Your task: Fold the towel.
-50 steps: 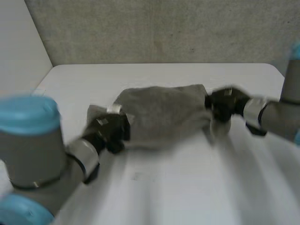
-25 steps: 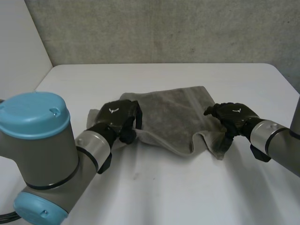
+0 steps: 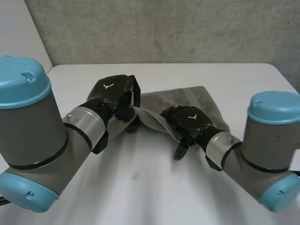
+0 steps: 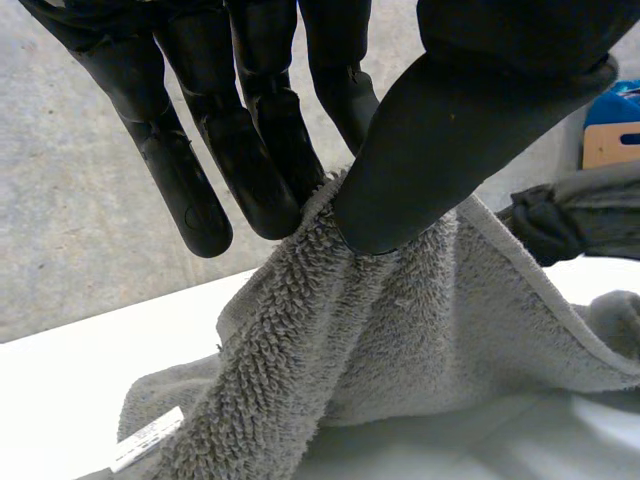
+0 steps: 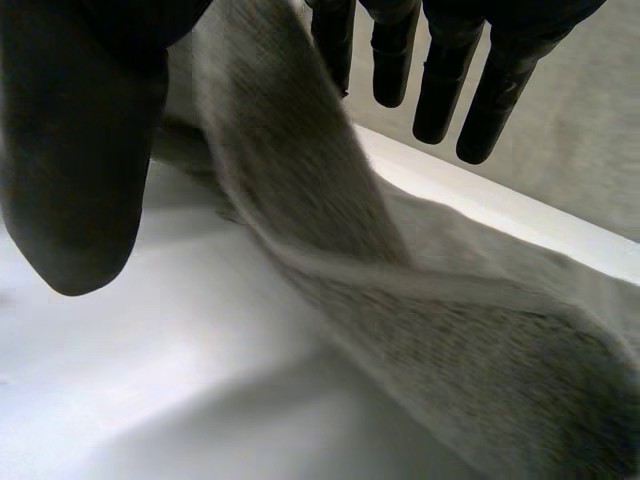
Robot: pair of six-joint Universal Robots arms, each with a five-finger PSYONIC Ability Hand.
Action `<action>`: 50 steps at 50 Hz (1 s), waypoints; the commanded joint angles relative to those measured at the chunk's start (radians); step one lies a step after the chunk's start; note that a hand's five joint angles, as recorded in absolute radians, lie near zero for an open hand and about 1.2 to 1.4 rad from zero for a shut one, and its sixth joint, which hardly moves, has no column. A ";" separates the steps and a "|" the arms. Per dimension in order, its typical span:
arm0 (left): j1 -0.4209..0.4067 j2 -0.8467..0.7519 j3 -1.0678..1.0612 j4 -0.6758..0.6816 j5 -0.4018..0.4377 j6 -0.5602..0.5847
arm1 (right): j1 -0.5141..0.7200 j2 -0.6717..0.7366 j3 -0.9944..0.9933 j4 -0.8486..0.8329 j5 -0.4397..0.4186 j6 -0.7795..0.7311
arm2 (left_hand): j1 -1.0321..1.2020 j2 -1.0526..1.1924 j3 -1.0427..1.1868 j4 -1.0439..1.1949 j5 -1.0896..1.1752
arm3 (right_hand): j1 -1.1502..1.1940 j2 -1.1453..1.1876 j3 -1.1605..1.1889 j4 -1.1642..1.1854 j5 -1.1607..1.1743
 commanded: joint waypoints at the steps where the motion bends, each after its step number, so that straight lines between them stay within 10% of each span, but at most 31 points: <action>1: 0.042 0.024 -0.025 0.003 0.000 0.002 | -0.012 0.108 -0.081 -0.011 0.193 -0.031 | 0.194 0.178 0.178 0.177 0.187 | -0.059 -0.088 -0.078 -0.090 -0.063; 17: 0.108 0.030 -0.028 0.003 0.001 -0.007 | -0.214 0.112 -0.009 -0.137 0.259 -0.077 | 0.194 0.178 0.178 0.177 0.187 | 0.582 0.554 0.564 0.551 0.578; 29: 0.105 0.013 -0.074 0.007 0.000 0.000 | -0.309 -0.002 0.100 -0.133 0.103 -0.077 | 0.194 0.178 0.178 0.177 0.187 | 0.802 0.774 0.784 0.771 0.798; 31: 0.097 -0.002 -0.094 0.009 0.001 0.002 | -0.315 -0.013 0.116 -0.134 0.086 -0.080 | 0.194 0.178 0.178 0.177 0.187 | 1.141 1.112 1.123 1.110 1.137; 50: -0.005 -0.068 -0.276 0.017 0.020 0.002 | -0.433 -0.014 0.107 -0.139 0.041 -0.246 | 0.064 0.048 0.048 0.046 0.057 | 1.162 1.134 1.144 1.131 1.158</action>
